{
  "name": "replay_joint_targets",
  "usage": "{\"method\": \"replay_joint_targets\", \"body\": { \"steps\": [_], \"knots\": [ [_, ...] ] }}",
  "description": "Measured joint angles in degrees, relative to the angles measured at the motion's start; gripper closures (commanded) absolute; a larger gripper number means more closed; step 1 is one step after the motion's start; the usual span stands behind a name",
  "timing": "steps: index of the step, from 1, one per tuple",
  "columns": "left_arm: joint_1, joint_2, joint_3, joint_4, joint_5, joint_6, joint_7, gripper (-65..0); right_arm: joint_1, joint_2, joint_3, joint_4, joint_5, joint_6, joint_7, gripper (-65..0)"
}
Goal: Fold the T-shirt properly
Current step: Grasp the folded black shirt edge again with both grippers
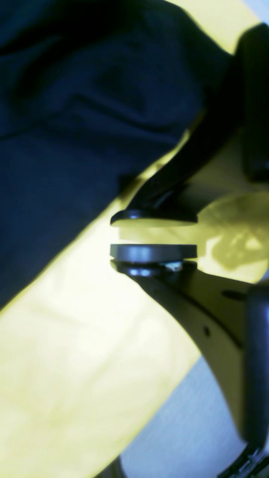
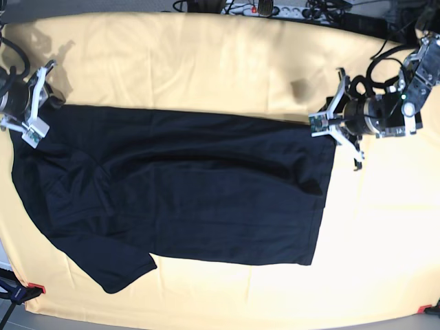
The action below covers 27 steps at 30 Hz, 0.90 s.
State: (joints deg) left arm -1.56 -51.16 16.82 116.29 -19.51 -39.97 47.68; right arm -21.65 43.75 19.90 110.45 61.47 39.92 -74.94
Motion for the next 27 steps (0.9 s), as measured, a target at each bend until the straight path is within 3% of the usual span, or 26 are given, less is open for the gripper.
{"method": "replay_joint_targets", "body": {
  "steps": [5, 19, 27],
  "knots": [
    [2.93, -3.19, 0.00, -0.09, 12.70, -0.07, -9.01, -26.8, -4.94, -0.13, 0.02, 0.13, -2.58, -0.02, 4.02, -10.9],
    [3.32, -3.21, 0.00, -9.51, 26.49, -0.24, -32.39, -28.7, -5.66, -0.59, 0.02, 0.13, -2.51, -0.02, 5.88, -10.9],
    [0.04, -1.88, 0.00, -9.46, 27.39, -0.59, -33.79, -28.7, -5.62, -0.59, 0.02, 0.13, -2.51, 0.00, 5.99, -10.9]
  ]
}}
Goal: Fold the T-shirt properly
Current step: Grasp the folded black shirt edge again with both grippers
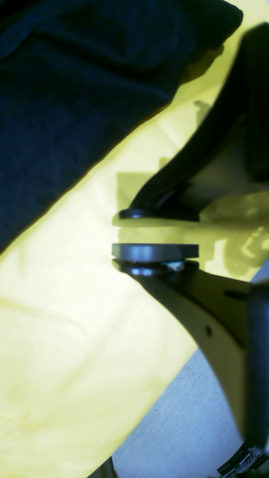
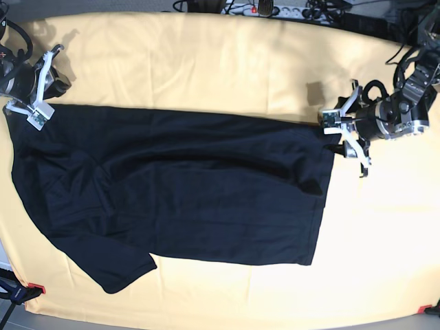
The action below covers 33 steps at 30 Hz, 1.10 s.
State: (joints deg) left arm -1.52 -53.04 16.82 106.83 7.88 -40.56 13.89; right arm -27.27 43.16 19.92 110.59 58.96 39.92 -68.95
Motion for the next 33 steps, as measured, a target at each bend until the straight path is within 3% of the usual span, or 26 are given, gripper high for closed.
{"method": "replay_joint_targets", "body": {
  "steps": [4, 9, 22, 28, 33],
  "knots": [
    [-0.20, 0.17, 0.00, 0.00, -0.37, -0.02, 0.00, -28.8, 0.00, 0.00, 0.00, 0.00, -0.02, -0.02, 0.00, -10.9],
    [-0.22, 0.17, 0.00, -1.18, -0.42, -0.02, -0.96, -37.8, 0.00, 0.00, 0.00, 0.00, 0.00, 0.00, 0.00, -10.9],
    [-0.22, 0.02, 0.00, -7.56, 4.81, -0.02, -10.99, -37.0, 0.00, 0.00, 0.00, 0.00, 0.17, 0.00, 0.66, -10.9],
    [-0.22, 1.64, 0.00, -7.56, 4.81, -0.02, -11.34, -36.8, 0.00, 0.00, 0.00, 0.00, 0.15, 0.00, 0.66, -10.9],
    [-0.24, 2.47, 0.00, -7.56, 5.77, 0.00, -11.37, -31.9, 0.00, 0.00, 0.00, 0.00, 0.15, 0.00, 0.63, -10.9]
  ]
}}
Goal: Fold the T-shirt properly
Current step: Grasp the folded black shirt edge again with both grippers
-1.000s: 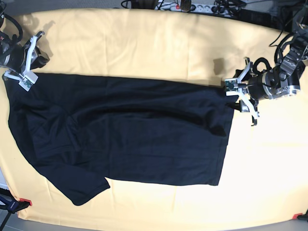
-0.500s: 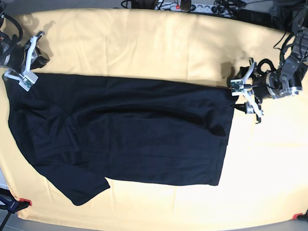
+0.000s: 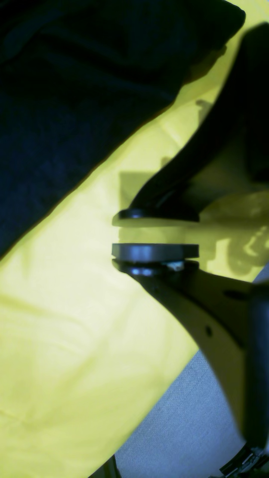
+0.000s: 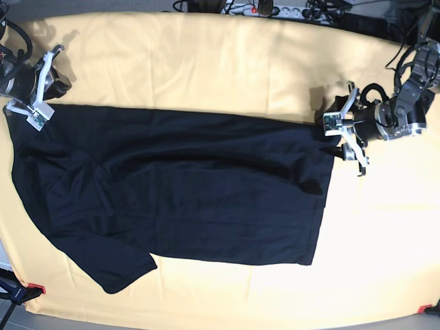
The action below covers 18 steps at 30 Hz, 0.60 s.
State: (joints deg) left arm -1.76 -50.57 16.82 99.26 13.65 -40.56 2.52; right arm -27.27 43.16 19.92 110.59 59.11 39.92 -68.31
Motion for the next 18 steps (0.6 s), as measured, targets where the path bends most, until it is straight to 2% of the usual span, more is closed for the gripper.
{"method": "replay_joint_targets", "body": {
  "steps": [2, 7, 11, 15, 17, 18],
  "knots": [
    [0.02, 0.31, 0.00, 0.00, 0.87, -0.02, 0.02, -29.9, 0.00, 0.00, 0.00, 0.00, 0.00, 0.00, 0.00, -10.9],
    [-0.17, 1.22, 0.00, -0.02, 1.40, -0.02, -0.68, -30.1, 0.00, 0.00, 0.00, 0.00, 0.07, 0.00, 0.02, -10.9],
    [-0.17, 1.22, 0.00, -0.02, 1.40, -0.02, -0.87, -34.1, 0.00, 0.00, 0.00, 0.00, 0.04, 0.00, 0.02, -10.9],
    [-0.17, 1.22, 0.00, -0.02, 1.42, -0.02, -0.85, -34.2, 0.00, 0.00, 0.00, 0.00, 0.04, 0.00, 0.02, -10.9],
    [-0.15, 1.20, 0.00, 0.00, 1.42, -0.02, -0.85, -31.2, 0.00, 0.00, 0.00, 0.00, 0.04, 0.00, 0.02, -10.9],
    [-0.15, 1.20, 0.00, 0.00, 1.42, -0.04, -0.83, -27.2, 0.00, 0.00, 0.00, 0.00, 0.04, 0.00, 0.02, -10.9]
  ]
}}
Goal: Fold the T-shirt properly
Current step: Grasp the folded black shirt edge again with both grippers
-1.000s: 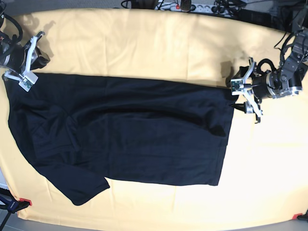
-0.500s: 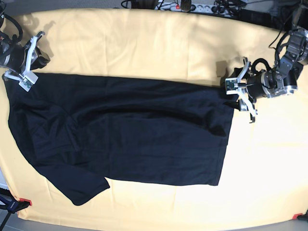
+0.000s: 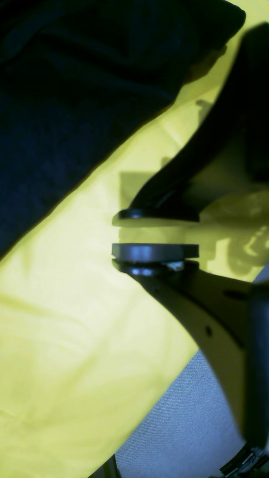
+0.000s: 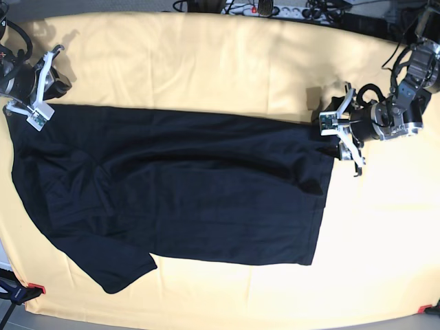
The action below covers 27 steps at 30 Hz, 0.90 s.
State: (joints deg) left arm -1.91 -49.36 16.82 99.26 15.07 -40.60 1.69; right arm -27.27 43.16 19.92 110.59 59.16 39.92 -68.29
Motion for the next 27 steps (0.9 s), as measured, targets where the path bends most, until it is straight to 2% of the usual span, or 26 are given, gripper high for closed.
{"method": "replay_joint_targets", "body": {
  "steps": [3, 5, 8, 11, 14, 15, 18, 19, 21, 27],
  "knots": [
    [-0.02, 0.00, 0.00, -0.02, 0.50, 0.00, -0.13, -8.6, 0.00, 0.00, 0.00, 0.00, 0.02, 0.00, 0.00, -10.9],
    [0.00, 0.02, 0.00, -0.02, 0.46, 0.02, -0.20, -3.7, 0.00, 0.00, 0.00, 0.00, 0.00, 0.00, 0.00, -10.9],
    [-0.02, 0.00, 0.00, -0.02, 0.44, 0.02, -0.17, 0.0, 0.00, 0.00, 0.00, 0.00, 0.00, 0.00, 0.00, -10.9],
    [-0.35, 0.00, 0.00, -0.02, 0.46, -0.02, -0.17, 0.0, 0.20, 0.00, 0.00, 0.00, -0.35, 0.00, -0.02, -10.9],
    [-0.83, 0.00, 0.00, 0.00, 0.39, 0.02, 0.04, 0.0, 1.77, 0.00, 0.00, 0.00, -7.06, 0.00, 3.85, -12.9],
    [-0.81, 0.02, 0.00, 0.00, 0.39, 0.00, 0.24, 0.0, 2.36, 0.00, 0.02, 0.00, -9.75, 0.00, 5.73, -17.0],
    [-0.63, 0.02, 0.00, 0.00, 0.35, 0.00, 0.26, 0.0, 2.21, 0.00, 0.00, -0.02, -19.91, 0.04, 12.68, -37.5],
    [-0.68, 0.00, 0.00, 0.00, 0.33, 0.00, 0.24, 0.0, 2.05, 0.00, 0.00, -0.42, -22.47, 0.13, 14.53, -41.3],
    [-0.76, 0.00, 0.00, 0.00, 0.20, 0.00, 0.24, 0.0, 2.08, 0.00, 0.00, -1.88, -25.94, 0.17, 18.08, -42.0],
    [-0.79, 0.00, 0.00, 0.00, -0.83, 0.00, 0.72, 0.0, 2.05, 0.04, 0.00, -6.54, -28.52, 0.17, 19.78, -42.0]
  ]
}}
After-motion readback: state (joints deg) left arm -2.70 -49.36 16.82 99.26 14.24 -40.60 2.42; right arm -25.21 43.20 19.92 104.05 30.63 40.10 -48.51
